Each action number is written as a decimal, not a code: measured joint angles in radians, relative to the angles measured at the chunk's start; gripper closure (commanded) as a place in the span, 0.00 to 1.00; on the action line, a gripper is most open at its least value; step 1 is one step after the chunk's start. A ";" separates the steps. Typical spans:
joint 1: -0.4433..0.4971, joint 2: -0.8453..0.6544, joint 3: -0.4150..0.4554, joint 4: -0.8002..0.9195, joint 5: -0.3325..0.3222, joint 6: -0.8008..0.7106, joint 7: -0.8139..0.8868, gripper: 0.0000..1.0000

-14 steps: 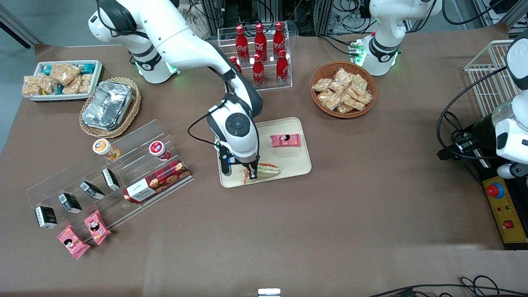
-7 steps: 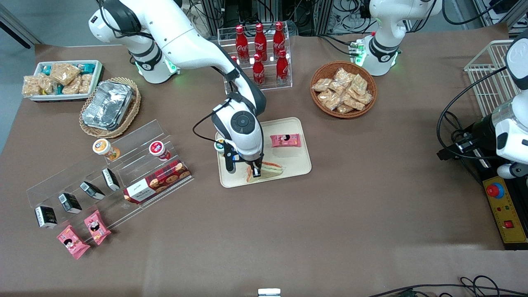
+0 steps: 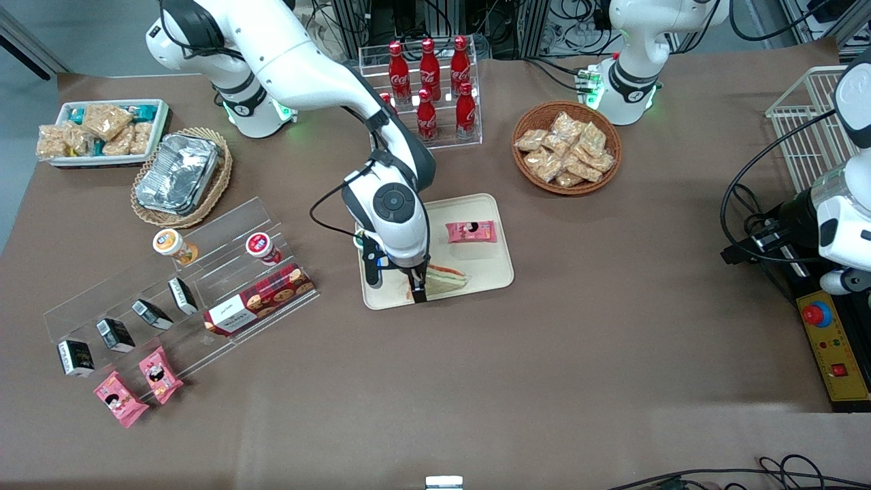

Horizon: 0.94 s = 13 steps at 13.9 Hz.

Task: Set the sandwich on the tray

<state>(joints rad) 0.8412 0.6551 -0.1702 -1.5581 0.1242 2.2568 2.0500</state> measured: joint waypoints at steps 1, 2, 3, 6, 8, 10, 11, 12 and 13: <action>-0.002 -0.030 -0.001 0.003 0.000 -0.053 -0.047 0.00; -0.004 -0.061 -0.001 0.006 0.000 -0.104 -0.096 0.00; -0.006 -0.095 -0.002 0.010 0.000 -0.154 -0.142 0.00; -0.008 -0.215 -0.010 0.016 -0.001 -0.302 -0.331 0.00; -0.028 -0.310 -0.025 0.022 -0.001 -0.393 -0.500 0.00; -0.080 -0.413 -0.029 0.024 -0.001 -0.482 -0.690 0.00; -0.111 -0.460 -0.030 0.023 -0.001 -0.526 -0.795 0.00; -0.145 -0.505 -0.031 0.023 -0.005 -0.567 -0.909 0.00; -0.178 -0.544 -0.032 0.022 -0.017 -0.603 -1.020 0.00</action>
<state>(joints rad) 0.6633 0.1110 -0.2017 -1.5357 0.1076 1.6540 1.0300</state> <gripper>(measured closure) 0.000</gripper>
